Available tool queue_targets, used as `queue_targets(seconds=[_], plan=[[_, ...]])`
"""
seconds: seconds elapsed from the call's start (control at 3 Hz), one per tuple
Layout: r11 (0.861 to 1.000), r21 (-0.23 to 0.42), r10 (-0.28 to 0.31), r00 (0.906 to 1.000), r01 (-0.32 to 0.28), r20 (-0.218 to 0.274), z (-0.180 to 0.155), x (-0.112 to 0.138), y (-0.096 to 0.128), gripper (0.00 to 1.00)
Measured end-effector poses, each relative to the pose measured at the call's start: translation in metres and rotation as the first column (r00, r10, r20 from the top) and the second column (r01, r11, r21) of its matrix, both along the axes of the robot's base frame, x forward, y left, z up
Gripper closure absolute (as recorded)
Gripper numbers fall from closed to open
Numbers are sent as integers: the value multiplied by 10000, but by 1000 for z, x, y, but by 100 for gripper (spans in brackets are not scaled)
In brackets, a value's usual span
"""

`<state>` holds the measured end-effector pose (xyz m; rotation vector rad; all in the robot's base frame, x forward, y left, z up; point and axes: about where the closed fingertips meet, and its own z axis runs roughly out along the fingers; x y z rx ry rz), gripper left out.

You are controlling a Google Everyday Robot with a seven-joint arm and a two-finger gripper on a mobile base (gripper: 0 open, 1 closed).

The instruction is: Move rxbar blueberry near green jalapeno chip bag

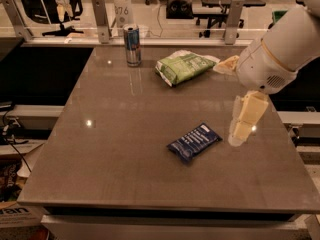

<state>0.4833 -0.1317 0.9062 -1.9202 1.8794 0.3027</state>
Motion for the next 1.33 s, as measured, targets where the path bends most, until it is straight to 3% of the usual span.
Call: queue_targets(seconds=[0.67, 1.33], plan=[[9945, 561, 914, 9948, -888, -456, -42, -4, 15, 0], [9898, 771, 1250, 9901, -1201, -632, -73, -5, 22, 0]])
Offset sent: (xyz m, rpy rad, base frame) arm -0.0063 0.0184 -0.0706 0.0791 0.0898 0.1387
